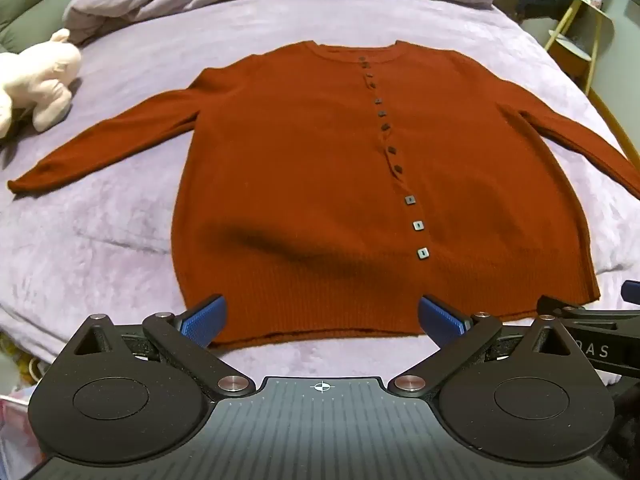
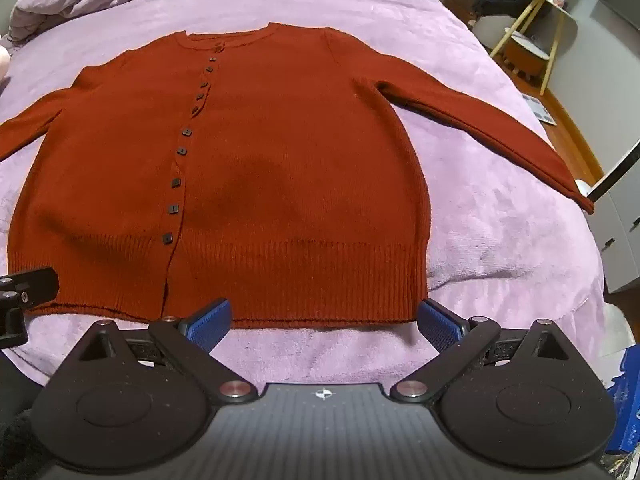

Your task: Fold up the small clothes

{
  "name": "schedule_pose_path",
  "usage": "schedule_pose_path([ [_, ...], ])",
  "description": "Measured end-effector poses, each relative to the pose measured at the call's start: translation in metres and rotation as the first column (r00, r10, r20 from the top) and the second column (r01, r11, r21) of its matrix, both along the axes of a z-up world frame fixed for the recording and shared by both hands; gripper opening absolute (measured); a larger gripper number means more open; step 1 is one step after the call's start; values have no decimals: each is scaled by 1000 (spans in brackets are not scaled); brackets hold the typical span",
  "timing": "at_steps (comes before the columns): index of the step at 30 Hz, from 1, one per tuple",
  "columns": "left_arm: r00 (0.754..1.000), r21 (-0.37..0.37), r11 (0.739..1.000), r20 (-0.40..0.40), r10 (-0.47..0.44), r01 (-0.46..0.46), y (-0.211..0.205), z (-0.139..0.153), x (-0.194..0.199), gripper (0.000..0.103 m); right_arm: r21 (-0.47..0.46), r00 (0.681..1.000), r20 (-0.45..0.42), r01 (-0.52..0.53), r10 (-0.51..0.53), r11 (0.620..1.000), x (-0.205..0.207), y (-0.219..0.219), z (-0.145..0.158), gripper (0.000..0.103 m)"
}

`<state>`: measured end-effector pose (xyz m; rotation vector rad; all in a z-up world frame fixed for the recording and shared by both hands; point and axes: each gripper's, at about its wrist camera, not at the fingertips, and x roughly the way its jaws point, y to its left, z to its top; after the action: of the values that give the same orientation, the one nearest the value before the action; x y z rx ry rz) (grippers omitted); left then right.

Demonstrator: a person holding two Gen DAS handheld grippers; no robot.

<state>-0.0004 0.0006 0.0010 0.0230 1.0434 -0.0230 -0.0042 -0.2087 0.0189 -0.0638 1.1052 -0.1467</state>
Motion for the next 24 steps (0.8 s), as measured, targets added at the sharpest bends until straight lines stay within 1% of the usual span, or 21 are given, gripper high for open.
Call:
schedule_pose_path([
  [3,1000,-12,1000,9,8,-8,2,1,-1,103,-7,1000,5,1,-1,1000,0,1,0,99],
  [4,1000,-1,1000,1,3,-3,4,0,-1,103,-6,1000,4,2,-2,1000,1,1,0,99],
  [9,1000,-9,1000,-4,9,-9,8,0,-2,103,-5,1000,6,-2,2,1000,2,1,2,99],
  [10,1000,-4,1000,-7,10,-10,3,1,-1,103,-6,1000,6,-3,3,1000,2,0,1,99],
  [13,1000,-4,1000,-9,10,-10,3,2,-1,103,-5,1000,6,-6,6,1000,1,0,5,99],
  [24,1000,-4,1000,-9,14,-14,3,2,-1,103,-11,1000,15,-6,6,1000,-1,2,5,99],
])
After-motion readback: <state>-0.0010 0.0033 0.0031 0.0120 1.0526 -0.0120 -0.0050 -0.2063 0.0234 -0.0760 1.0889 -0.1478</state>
